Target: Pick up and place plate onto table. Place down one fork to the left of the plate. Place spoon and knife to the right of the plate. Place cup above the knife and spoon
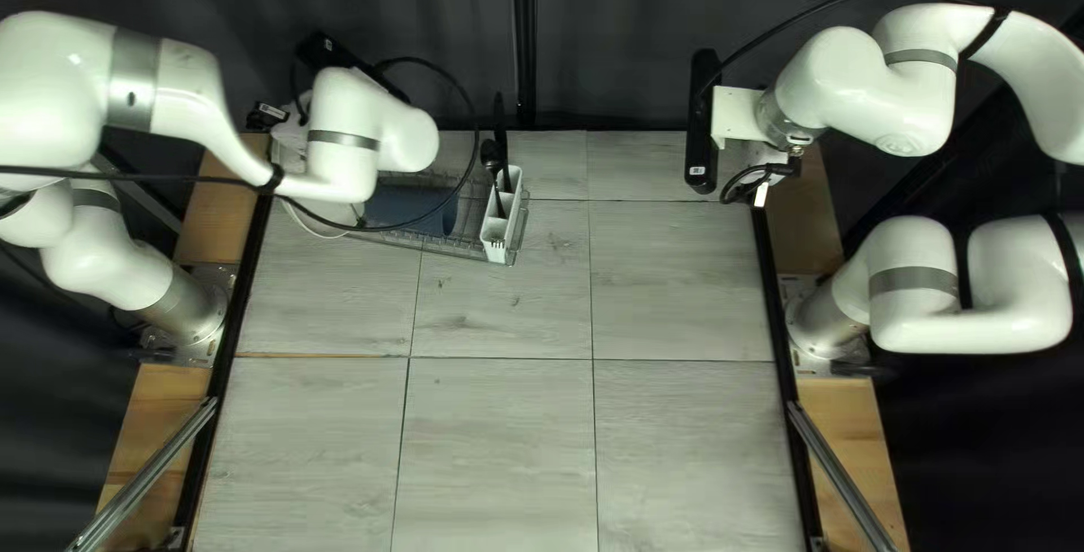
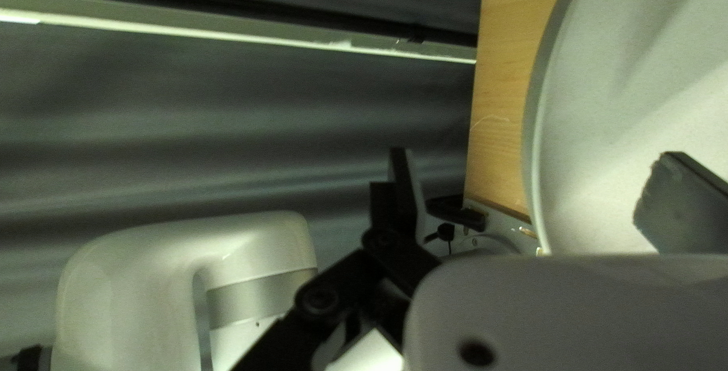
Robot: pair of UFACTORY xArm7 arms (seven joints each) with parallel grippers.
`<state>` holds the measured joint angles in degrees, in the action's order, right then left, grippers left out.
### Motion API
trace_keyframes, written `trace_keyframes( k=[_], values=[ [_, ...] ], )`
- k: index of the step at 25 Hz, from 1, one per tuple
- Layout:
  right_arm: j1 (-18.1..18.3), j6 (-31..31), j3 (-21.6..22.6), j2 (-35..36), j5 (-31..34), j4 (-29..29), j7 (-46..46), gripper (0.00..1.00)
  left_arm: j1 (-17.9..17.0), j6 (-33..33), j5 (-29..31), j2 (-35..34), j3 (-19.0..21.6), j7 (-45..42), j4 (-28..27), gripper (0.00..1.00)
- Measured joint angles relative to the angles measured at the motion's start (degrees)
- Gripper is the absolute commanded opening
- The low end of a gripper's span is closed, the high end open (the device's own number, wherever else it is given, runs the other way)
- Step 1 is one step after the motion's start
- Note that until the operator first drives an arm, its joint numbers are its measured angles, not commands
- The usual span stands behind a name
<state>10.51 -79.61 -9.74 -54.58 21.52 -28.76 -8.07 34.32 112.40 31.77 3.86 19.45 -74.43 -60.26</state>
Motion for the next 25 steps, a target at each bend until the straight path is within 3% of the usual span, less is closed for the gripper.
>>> trace_keyframes(
  k=[21, 22, 23, 24, 25],
  values=[
    [0.0, 0.0, 0.0, 0.0, 0.0, 0.0, 0.0, 1.00, 2.4, -1.0, -2.3, -1.2, -1.7, 10.3, 0.5, 1.00],
    [0.0, 0.0, 0.0, 0.0, 0.0, 0.0, 0.0, 1.00, 2.3, -1.2, -2.3, -1.4, -1.7, 10.5, 0.6, 0.95],
    [0.0, 0.0, 0.0, 0.0, 0.0, 0.0, 0.0, 1.00, 2.3, -1.4, -2.3, -1.5, -1.6, 10.6, 0.6, 0.71],
    [0.0, 0.0, 0.0, 0.0, 0.0, 0.0, 0.0, 1.00, 2.2, -1.5, -2.2, -1.6, -1.6, 10.7, 0.6, 0.09],
    [0.0, 0.0, 0.0, 0.0, 0.0, 0.0, 0.0, 1.00, 2.2, -1.5, -2.2, -1.6, -1.6, 10.7, 0.7, 0.00]
  ],
)
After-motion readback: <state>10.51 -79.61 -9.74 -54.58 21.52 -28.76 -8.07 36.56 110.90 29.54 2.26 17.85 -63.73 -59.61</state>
